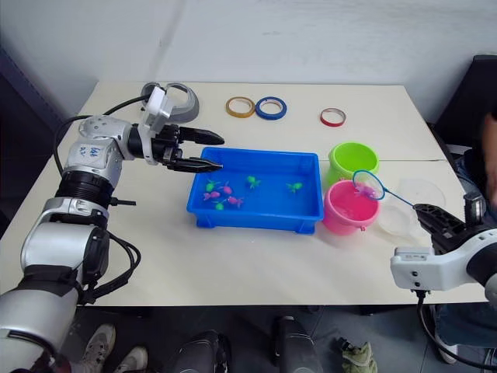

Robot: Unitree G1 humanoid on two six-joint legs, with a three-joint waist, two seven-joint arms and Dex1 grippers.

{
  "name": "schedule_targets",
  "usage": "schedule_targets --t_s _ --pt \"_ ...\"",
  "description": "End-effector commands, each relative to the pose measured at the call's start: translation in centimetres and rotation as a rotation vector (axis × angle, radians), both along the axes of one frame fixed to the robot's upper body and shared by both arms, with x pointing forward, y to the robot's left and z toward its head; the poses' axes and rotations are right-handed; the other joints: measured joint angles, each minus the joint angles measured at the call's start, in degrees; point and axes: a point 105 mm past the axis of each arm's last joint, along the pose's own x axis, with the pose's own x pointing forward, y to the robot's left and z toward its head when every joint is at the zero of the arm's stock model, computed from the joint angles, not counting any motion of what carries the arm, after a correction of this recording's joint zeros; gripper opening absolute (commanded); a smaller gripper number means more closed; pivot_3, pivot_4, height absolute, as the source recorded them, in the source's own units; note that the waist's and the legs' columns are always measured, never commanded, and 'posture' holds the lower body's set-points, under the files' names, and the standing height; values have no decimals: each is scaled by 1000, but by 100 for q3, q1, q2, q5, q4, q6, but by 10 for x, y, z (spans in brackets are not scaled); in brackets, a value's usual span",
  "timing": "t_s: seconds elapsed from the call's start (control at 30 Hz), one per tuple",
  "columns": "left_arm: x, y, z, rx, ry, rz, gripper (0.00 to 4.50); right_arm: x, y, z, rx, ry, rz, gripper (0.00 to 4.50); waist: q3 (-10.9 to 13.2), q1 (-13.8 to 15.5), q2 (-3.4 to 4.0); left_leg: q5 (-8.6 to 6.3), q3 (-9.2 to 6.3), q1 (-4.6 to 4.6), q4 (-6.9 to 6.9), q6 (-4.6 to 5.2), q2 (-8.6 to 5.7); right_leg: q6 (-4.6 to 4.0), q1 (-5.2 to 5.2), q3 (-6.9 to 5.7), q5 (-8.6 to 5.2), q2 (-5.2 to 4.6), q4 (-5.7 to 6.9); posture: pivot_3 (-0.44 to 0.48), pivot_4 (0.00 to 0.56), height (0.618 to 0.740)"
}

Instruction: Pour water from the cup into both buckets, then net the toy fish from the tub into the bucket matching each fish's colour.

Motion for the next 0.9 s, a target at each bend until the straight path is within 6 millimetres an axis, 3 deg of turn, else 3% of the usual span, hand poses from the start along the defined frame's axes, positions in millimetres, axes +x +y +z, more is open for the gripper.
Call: schedule_targets --t_s 0.03,0.5,0.9 --pt "-2 -3 15 -1 -59 -26 3602 -2 5 5 -63 -78 27 0 0 4 0 0 0 0 0 0 0 0 0 -1 0 0 0 0 150 727" --pt "-2 0 13 -4 -58 -15 3602 -13 4 -17 -143 -135 68 0 0 -4 0 3 36 6 1 -5 0 -1 1 3 -1 0 8 0 150 727" --pt "-2 1 13 -3 -56 -10 3602 -13 6 -20 -163 -150 80 0 0 -66 0 6 35 9 2 -9 0 -4 1 5 -2 0 17 0 150 727"
